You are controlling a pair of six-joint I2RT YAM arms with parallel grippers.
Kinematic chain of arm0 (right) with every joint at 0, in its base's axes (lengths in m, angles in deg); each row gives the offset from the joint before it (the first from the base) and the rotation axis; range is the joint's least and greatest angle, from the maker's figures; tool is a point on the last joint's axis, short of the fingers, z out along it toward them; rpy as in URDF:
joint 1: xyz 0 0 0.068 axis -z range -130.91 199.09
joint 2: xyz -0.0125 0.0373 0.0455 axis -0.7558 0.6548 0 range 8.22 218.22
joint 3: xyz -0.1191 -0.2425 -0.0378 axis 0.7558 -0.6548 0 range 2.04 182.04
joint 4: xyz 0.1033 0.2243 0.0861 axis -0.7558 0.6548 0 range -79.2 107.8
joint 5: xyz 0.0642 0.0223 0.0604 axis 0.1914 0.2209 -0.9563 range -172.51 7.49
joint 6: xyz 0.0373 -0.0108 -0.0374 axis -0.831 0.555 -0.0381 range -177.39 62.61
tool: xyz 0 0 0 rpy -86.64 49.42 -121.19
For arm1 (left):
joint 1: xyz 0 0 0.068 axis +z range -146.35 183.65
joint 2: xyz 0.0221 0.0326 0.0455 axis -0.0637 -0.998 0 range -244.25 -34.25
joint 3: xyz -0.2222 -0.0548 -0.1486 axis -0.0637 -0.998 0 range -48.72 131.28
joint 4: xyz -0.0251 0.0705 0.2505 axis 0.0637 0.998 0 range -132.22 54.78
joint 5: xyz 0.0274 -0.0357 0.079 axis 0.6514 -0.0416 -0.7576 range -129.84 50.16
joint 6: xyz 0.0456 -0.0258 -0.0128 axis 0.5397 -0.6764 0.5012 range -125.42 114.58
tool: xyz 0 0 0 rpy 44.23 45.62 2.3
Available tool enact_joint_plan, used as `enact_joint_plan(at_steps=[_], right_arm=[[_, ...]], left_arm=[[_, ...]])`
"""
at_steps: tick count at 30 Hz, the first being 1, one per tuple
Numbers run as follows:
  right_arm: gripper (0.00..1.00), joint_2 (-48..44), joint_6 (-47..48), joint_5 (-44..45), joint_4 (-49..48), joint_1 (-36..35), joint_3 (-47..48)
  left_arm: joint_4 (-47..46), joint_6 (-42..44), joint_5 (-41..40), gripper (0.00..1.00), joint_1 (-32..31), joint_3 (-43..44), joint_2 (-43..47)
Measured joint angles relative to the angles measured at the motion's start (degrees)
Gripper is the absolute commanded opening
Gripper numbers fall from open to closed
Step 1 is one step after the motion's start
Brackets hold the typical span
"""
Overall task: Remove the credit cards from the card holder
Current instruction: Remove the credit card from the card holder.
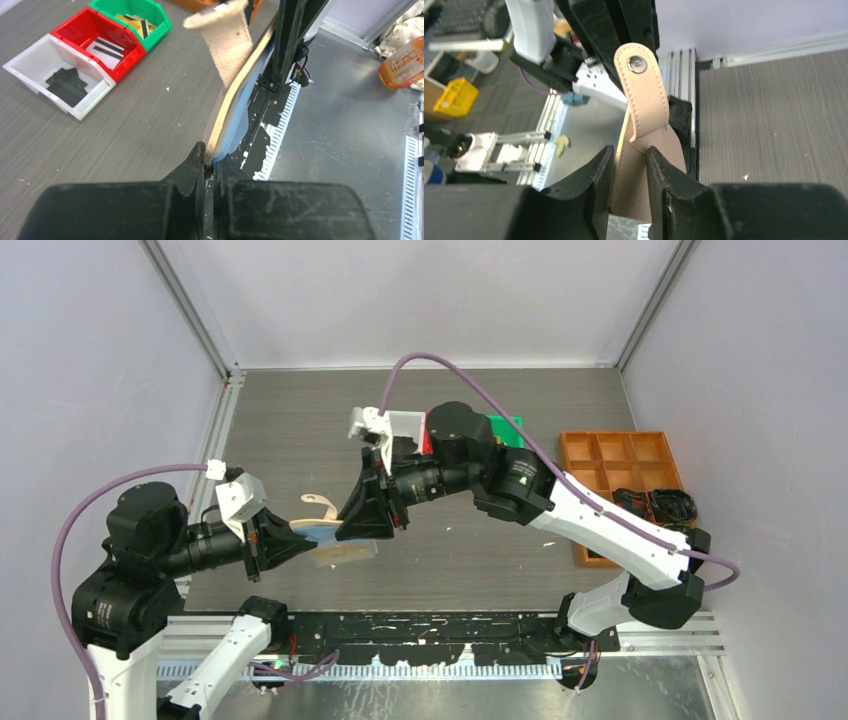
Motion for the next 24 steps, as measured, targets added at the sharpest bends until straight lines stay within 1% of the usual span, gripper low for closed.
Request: enact_joint_plan(at_steps=[2,4,8,10,14,16,17,18,19,20,21,22,24], right_arm=[[0.51,1.6,2.4,-0.4,4.1,-0.7,1.7],[0.57,3.2,5.0,-0.2,8.3,-1.7,3.0],[0.59,5.4,9.1,1.1,14.3,-3.6,4.9],[0.53,6.2,11.3,3.3,17.2,-4.6,6.3],[0.36,8.3,15.9,9.6,22.6,-7.0,10.7],[0.21,9.7,17.8,12.9,25.2,-8.2,13.3],[0.14,10.4,18.8,14.3,26.3,-8.6,14.5],[0.07,11.0,19.5,15.4,27.3,-8.9,15.4],[0.02,11.4,20.1,16.1,27.8,-9.1,15.8],[0.01,11.7,20.4,16.9,28.2,-9.1,16.2],[0.01,11.8,20.6,17.4,28.4,-9.2,16.3],[0.01,11.9,20.7,17.9,28.5,-9.2,16.3],[0.01,11.7,20.7,19.3,27.8,-9.4,15.5]], left_arm=[[1.7,1.2,-0.1,0.0,0.0,0.0,-0.4],[2.6,1.7,0.0,0.0,0.0,0.0,-0.6],[3.9,2.4,0.1,0.0,0.0,0.0,-0.9],[4.2,2.8,0.1,0.0,0.0,0.0,-1.2],[4.7,3.2,0.4,0.0,0.0,0.0,-1.6],[5.0,3.5,0.6,0.0,0.0,0.0,-1.6],[5.3,3.8,0.7,0.05,0.0,0.0,-1.6],[5.7,4.1,0.7,0.21,0.0,0.0,-1.6],[6.3,4.3,0.8,0.46,0.0,0.0,-1.6],[6.6,4.5,0.9,0.67,0.0,0.0,-1.6],[6.5,4.7,1.0,0.76,0.0,0.0,-1.6],[6.4,5.1,1.1,0.81,0.0,0.0,-1.6],[6.2,4.1,0.6,0.84,0.0,-0.2,-1.6]])
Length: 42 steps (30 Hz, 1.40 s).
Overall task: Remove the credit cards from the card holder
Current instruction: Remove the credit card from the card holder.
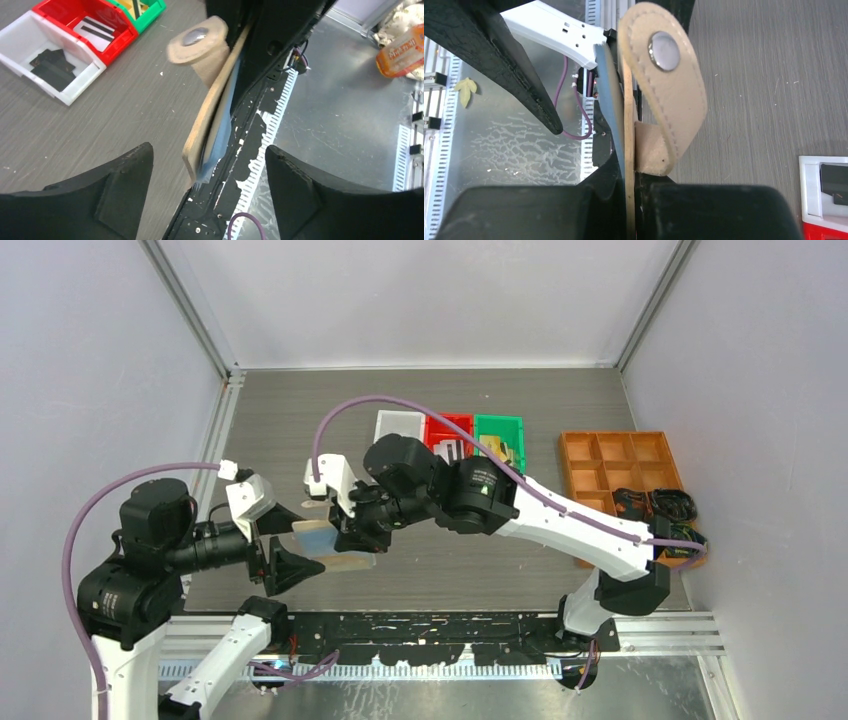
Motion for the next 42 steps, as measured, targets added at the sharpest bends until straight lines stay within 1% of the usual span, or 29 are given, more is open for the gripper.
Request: enact_joint_plan(at_steps=[2,4,7,10,12,16,18,21,28,32,37,42], right_arm=[[0.01,-2.1,-0.9,0.7,-3.9,0.5,-4.1],[0.01,-5.6,-3.6,0.2,-9.3,1.7,-10.3],[0.01,-14.4,-12.3,-2.0,-23.8,7.0,-23.8],[0.01,-20.8,-23.2,-3.1,-40.0,12.3,-33.6],[0.01,-22.1,-28.9,-3.3,-48.6,13.9,-36.4],[0.01,-21.9,-39.7,-5.2,-65.9,13.3,-40.8],[0.01,-21.6,-43.4,-5.7,-71.4,13.0,-42.7],[0.01,-21.4,-46.9,-6.0,-76.4,12.9,-44.3],[0.01,-23.8,-49.2,-4.8,-81.0,13.0,-46.1],[0.01,-24.7,-51.8,-3.8,-86.7,13.0,-46.4],[0.01,-22.8,-55.4,-2.6,-93.5,13.0,-46.4],[0.01,-20.0,-57.7,-1.2,-96.4,13.0,-46.4]], left_arm=[[-1.1,-1.3,-1.1,0.85,0.0,-0.7,0.4],[-3.0,-3.4,-3.4,0.85,0.0,-1.9,1.4],[-7.1,-8.3,-8.4,0.87,0.0,-3.2,3.1],[-11.6,-14.0,-12.9,0.87,0.0,-4.2,4.5],[-14.2,-18.2,-13.0,0.87,0.0,-4.2,4.4],[-20.3,-27.7,-9.0,0.88,0.0,-4.7,3.0],[-23.6,-31.5,-8.3,0.88,0.0,-6.0,3.0],[-26.1,-34.6,-8.2,0.89,0.0,-7.2,3.0],[-29.1,-39.4,-8.3,0.88,0.0,-7.2,3.8],[-35.8,-45.7,-5.2,0.87,0.0,-8.3,4.0],[-46.2,-54.8,-0.8,0.8,0.0,-9.6,3.5],[-54.1,-60.4,2.4,0.71,0.0,-9.6,3.1]])
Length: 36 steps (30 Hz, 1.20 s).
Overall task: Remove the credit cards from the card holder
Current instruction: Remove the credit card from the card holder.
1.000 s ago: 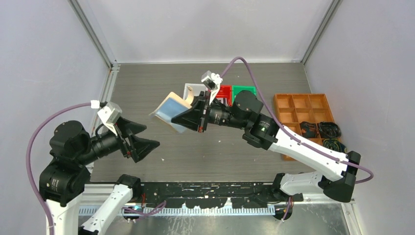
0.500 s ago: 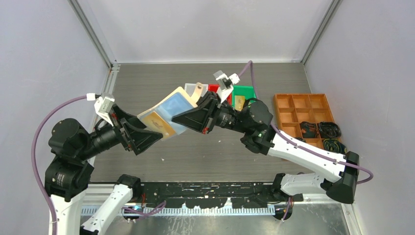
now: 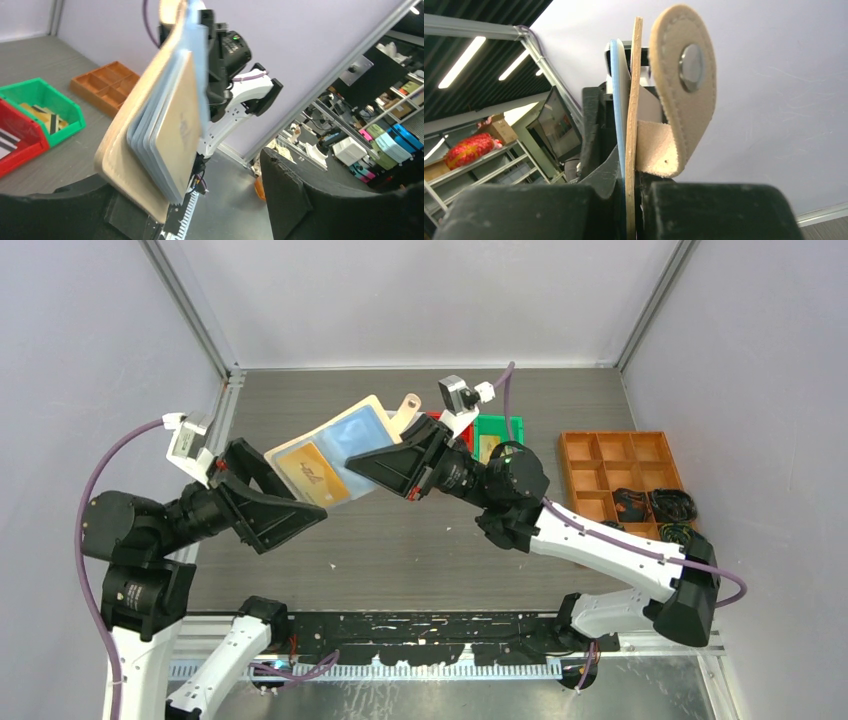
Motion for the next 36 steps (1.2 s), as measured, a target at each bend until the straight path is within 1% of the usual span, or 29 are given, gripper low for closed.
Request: enact_joint_plan(at_steps=[4,5,7,9,10,11,12,13,14,17,19,21,25,26,28,29,32,36], right_arm=[[0.01,1.4,-1.3,2.4,-1.7,0.0,-0.8],[0.01,1.5,-1.5,2.9,-2.2,0.0,-1.2],[0.01,1.7,-1.8,3.8,-3.1,0.0,-1.8],[0.03,2.0,-1.8,4.5,-3.7,-0.1,-2.0],[0.07,2.1,-1.8,4.7,-3.7,-0.3,-2.0],[0.14,2.2,-1.7,4.8,-3.7,-0.4,-2.0],[0.21,2.2,-1.6,4.9,-3.8,-0.5,-2.1],[0.29,2.2,-1.4,4.9,-3.9,-0.6,-2.1],[0.37,2.1,-1.2,5.0,-3.9,-0.7,-2.1],[0.56,1.5,0.2,5.7,-2.4,-0.8,-3.4],[0.63,-0.2,2.2,7.1,1.0,-0.7,-4.6],[0.68,-3.0,4.6,9.0,6.4,-0.7,-5.5],[0.74,-12.0,10.6,15.4,21.6,-0.3,-4.8],[0.79,-13.8,12.2,17.0,25.4,-0.1,-3.7],[0.94,-15.8,15.2,18.9,31.1,0.3,-0.9],[0.99,-16.2,17.2,19.4,34.3,0.7,1.3],[0.99,-14.8,24.0,17.6,43.4,1.0,7.8],[0.99,-10.4,34.7,9.0,54.3,1.0,15.5]], left_arm=[[-3.1,-2.1,2.0,0.59,0.0,0.0,0.0],[-3.4,-2.2,2.2,0.54,0.0,-0.1,0.1],[-3.5,-1.9,2.3,0.43,0.0,-0.3,0.3],[-2.4,-0.4,1.7,0.25,0.0,-0.5,0.7],[-1.3,0.9,0.7,0.18,0.0,-0.5,1.0],[-0.1,2.3,-0.4,0.13,0.0,-0.5,1.3],[1.7,4.3,-2.3,0.09,0.0,-0.5,1.6],[3.3,5.7,-3.8,0.07,0.0,-0.5,1.9],[5.1,8.0,-5.8,0.05,0.0,-0.4,2.3],[9.1,13.9,-9.0,0.02,-0.1,-0.3,2.8],[11.8,18.1,-10.6,0.01,-0.1,-0.3,3.0],[15.2,23.3,-11.2,0.01,-0.1,0.0,3.0],[26.1,36.9,-10.6,0.01,-0.1,3.3,1.2],[29.5,40.0,-10.3,0.02,-0.1,4.7,0.3],[37.9,47.7,-9.2,0.02,-0.1,8.4,-3.0],[41.5,51.2,-8.6,0.02,-0.1,10.0,-4.8],[50.7,60.5,-7.1,0.02,-0.1,12.9,-9.8],[62.8,75.0,-4.5,0.01,-0.1,14.2,-13.7]])
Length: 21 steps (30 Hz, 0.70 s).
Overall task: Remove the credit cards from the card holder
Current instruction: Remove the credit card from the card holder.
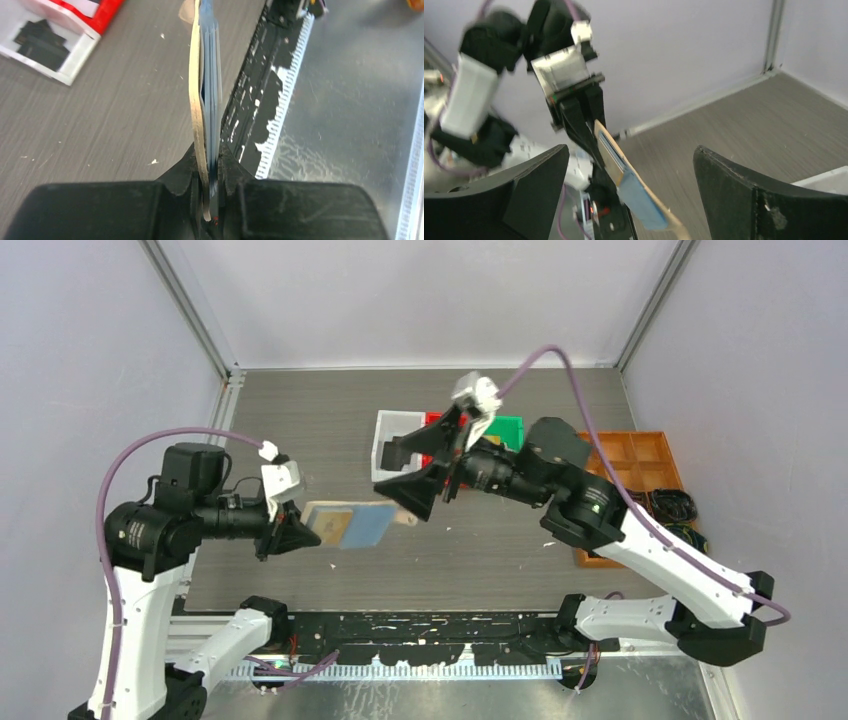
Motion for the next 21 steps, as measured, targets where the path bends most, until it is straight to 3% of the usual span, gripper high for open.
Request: enact_joint_plan(at_steps=[6,13,18,21], right_arm=[[1.0,7.0,12.1,-11.8,10.8,-1.2,2.1],[0.98,14.3,20.8,-18.4,15.9,-5.1,4.2],[0.86,16.8,22.4,-22.1,14.8,-5.4,5.3],[0.67,18.6,22.4,-23.9,13.0,-5.4,6.0]], left_arm=[[9.5,13.0,1.2,0.0,0.0,0.0,-0.7],[9.7,17.8,1.4,0.0,0.0,0.3,-0.6],[9.7,19.8,1.4,0.0,0.0,0.3,-1.1],[9.7,20.5,1.6,0.0,0.0,0.3,-1.0]])
